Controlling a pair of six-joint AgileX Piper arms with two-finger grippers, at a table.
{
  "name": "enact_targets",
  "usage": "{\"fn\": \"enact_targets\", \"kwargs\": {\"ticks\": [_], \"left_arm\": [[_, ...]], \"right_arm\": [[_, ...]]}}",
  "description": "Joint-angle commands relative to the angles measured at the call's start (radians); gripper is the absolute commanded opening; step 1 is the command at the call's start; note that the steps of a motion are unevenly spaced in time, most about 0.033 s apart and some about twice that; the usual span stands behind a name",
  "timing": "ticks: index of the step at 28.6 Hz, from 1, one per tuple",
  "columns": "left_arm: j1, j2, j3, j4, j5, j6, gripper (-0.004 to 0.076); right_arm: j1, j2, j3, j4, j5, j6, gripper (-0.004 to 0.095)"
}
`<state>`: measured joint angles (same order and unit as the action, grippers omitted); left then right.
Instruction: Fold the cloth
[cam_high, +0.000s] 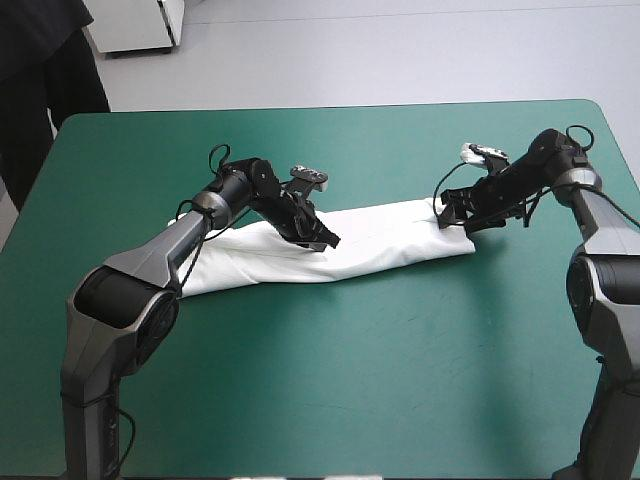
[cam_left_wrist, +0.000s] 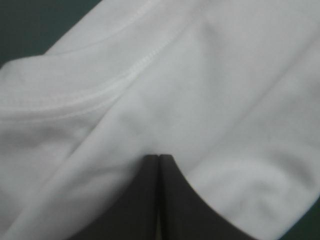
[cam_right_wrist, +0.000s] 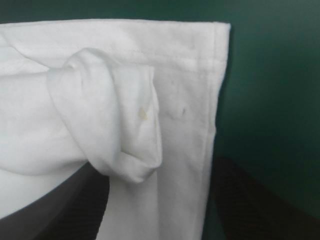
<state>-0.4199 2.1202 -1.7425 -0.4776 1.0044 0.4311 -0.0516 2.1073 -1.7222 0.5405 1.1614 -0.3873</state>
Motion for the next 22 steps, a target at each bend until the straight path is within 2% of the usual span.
{"fn": "enact_targets", "kwargs": {"ticks": [1, 4, 12, 18, 22], "left_arm": [[-0.006, -0.041, -0.021, -0.002, 0.010, 0.003, -0.0022], [-0.006, -0.041, -0.021, 0.004, 0.008, 0.003, -0.0022], [-0.006, -0.041, -0.021, 0.006, 0.015, 0.005, -0.0022], [-0.006, -0.041, -0.021, 0.006, 0.013, 0.005, -0.0022], [-0.006, -0.041, -0.021, 0.008, 0.011, 0.005, -0.0022]], "right_arm": [[0.000, -0.025, -0.024, 0.081, 0.012, -0.004, 0.0582], [0.012, -0.012, -0.024, 0.091, 0.021, -0.007, 0.0532], [0.049, -0.002, -0.024, 0.093, 0.023, -0.046, 0.0283], [0.051, -0.002, -0.024, 0.095, 0.059, -0.050, -0.0019], [0.051, -0.015, -0.026, 0.123, 0.085, -0.053, -0.0011]]}}
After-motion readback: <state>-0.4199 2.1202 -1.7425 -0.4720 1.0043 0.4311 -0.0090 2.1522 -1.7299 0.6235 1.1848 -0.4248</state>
